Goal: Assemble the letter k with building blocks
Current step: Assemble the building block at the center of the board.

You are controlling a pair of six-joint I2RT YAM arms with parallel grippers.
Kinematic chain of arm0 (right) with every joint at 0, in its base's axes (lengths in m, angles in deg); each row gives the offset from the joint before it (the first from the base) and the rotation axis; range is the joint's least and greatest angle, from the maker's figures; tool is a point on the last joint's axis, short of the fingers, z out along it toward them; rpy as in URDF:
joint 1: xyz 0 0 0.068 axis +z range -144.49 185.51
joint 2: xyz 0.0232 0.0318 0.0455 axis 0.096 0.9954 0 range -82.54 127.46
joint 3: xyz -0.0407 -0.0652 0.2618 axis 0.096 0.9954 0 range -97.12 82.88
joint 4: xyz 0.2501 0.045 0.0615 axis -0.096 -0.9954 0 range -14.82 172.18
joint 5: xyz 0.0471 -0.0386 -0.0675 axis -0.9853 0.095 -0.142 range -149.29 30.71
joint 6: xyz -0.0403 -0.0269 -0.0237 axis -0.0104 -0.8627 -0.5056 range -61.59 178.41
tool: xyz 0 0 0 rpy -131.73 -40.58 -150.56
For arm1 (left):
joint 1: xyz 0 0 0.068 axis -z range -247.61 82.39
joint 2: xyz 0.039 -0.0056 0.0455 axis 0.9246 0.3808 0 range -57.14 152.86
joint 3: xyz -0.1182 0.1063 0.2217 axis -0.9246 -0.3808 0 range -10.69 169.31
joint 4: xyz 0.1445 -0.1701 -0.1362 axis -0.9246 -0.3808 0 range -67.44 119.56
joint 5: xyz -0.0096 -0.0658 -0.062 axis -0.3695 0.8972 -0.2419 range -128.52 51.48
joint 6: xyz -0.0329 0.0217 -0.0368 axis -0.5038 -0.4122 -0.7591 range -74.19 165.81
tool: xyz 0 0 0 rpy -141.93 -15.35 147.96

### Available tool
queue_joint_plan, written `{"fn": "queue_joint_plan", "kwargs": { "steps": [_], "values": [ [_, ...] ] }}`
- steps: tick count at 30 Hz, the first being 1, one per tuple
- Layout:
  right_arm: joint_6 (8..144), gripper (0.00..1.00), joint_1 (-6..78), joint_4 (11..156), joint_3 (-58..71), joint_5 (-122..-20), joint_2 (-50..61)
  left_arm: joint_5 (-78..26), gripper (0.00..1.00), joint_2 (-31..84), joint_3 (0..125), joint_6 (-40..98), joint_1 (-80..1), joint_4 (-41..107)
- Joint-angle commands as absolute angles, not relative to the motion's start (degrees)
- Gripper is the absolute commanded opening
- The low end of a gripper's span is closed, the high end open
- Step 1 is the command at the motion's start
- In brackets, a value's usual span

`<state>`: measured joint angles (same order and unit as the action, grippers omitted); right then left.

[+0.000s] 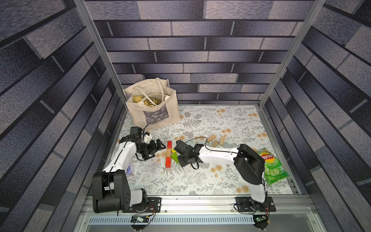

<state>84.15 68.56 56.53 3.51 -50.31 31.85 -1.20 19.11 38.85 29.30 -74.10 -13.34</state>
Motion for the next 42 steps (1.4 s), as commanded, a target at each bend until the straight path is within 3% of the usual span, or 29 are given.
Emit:
{"fn": "queue_joint_plan", "kwargs": {
  "steps": [1, 17, 33, 38, 42],
  "values": [
    [84.3, 0.31, 69.1, 54.9, 1.9, -50.2, 32.9, -0.1, 1.00, 19.4, 39.3, 30.8, -74.6, -13.8],
    [83.8, 0.30, 69.1, 52.8, 0.9, -49.1, 32.9, -0.2, 1.00, 19.4, 39.3, 30.8, -74.6, -13.9],
    [86.0, 0.35, 68.9, 53.5, 8.1, -46.5, 20.1, -8.8, 0.98, 18.0, 40.1, 29.2, -69.6, -14.7],
    [86.4, 0.44, 68.1, 55.4, 11.4, -46.5, 16.3, -10.6, 1.00, 17.0, 40.3, 27.7, -63.7, -12.9],
    [86.6, 0.66, 65.7, 56.8, 15.0, -47.7, 12.2, -11.4, 1.00, 16.2, 40.5, 24.5, -58.0, -8.0]
  ]
}}
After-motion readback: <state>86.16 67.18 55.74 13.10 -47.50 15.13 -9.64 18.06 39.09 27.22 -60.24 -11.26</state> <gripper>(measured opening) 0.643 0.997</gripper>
